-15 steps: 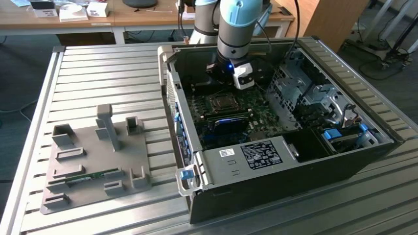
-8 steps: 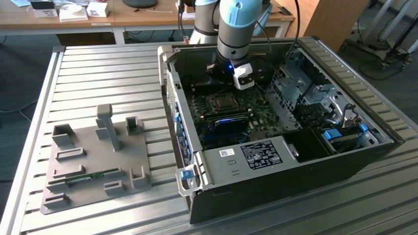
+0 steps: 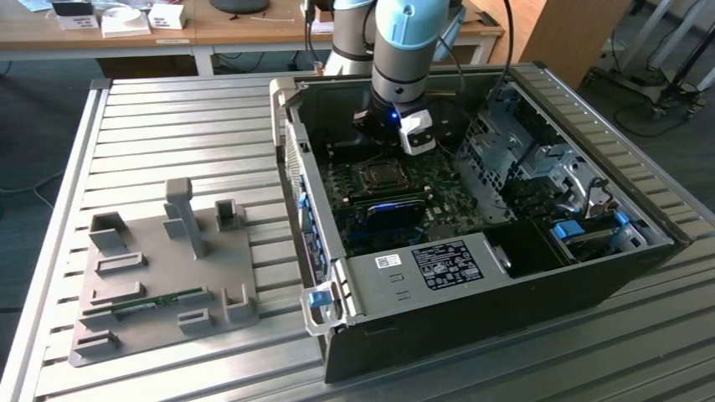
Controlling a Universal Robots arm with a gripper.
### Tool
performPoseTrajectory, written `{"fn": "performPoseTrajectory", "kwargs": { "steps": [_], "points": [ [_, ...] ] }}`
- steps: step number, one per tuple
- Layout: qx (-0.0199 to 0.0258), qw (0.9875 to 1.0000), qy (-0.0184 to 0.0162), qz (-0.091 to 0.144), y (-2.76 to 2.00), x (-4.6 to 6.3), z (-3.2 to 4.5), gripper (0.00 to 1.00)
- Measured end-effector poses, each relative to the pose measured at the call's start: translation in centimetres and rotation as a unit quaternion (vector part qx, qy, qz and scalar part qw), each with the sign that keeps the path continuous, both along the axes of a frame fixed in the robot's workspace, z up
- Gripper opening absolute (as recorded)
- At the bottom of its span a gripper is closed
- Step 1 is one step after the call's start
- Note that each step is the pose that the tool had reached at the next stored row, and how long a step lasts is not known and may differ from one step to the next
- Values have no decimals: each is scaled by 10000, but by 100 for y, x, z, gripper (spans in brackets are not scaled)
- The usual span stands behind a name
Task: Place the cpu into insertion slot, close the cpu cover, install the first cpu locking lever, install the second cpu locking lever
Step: 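Install the first cpu locking lever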
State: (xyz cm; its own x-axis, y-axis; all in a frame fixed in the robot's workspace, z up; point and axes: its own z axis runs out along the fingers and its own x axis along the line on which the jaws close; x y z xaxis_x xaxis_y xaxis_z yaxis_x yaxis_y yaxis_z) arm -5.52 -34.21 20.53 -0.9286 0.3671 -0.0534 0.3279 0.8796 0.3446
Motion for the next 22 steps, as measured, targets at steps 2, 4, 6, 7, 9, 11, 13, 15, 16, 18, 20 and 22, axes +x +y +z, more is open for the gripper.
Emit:
{"fn": "performPoseTrajectory", "kwargs": {
  "steps": [2,4,6,7,9,11,13,15,16,18,20,22],
  "points": [
    [0,10000,0,0,-13,0,-10,11],
    [3,10000,0,-1,-15,-2,-14,11],
    [27,10000,0,-1,-16,-3,-14,11],
    [43,10000,0,0,-15,-3,-15,11],
    [80,10000,-1,0,-15,-6,-15,11],
    [112,9999,-3,-1,-15,-11,-15,11],
    [142,9999,-4,-3,-15,-14,-15,11],
    [147,9999,-5,-3,-15,-14,-16,11],
    [148,9999,-5,-3,-16,-15,-18,11],
    [147,9999,-5,-3,-20,-15,-18,11],
    [147,9999,-5,-3,-21,-15,-19,11],
    [147,9999,-5,-3,-23,-15,-19,11]
  ]
}}
